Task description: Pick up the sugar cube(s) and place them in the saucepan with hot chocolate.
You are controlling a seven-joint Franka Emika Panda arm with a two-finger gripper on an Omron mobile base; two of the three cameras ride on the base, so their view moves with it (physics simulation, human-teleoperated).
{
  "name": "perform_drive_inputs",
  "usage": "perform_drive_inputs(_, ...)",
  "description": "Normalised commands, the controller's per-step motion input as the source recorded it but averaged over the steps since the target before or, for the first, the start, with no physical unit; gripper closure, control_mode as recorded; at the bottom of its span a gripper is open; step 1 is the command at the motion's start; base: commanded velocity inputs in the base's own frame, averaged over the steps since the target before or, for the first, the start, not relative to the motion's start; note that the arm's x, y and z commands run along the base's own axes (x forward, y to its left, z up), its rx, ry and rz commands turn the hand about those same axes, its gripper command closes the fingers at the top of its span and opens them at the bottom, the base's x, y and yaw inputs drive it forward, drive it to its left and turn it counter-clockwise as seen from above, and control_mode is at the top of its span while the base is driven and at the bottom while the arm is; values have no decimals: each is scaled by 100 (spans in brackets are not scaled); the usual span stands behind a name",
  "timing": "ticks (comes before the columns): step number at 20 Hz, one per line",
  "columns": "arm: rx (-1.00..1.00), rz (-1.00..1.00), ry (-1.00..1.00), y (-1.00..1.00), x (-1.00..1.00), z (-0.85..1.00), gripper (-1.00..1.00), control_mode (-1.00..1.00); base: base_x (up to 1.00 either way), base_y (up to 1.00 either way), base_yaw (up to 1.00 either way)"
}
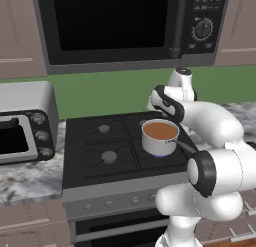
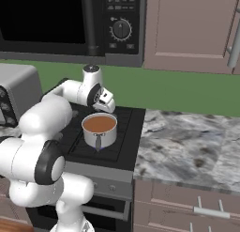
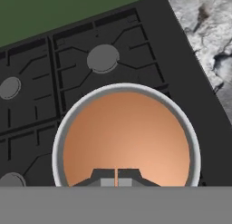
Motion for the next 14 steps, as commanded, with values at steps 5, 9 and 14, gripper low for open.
perform_drive_inputs(5, 0, 0, 0, 0, -4, 0, 100, -100, 0, 0, 0)
perform_drive_inputs(9, 0, 0, 0, 0, -11, 0, 100, -100, 0, 0, 0)
perform_drive_inputs(14, 0, 0, -4, -5, -24, 0, -100, -100, 0, 0, 0)
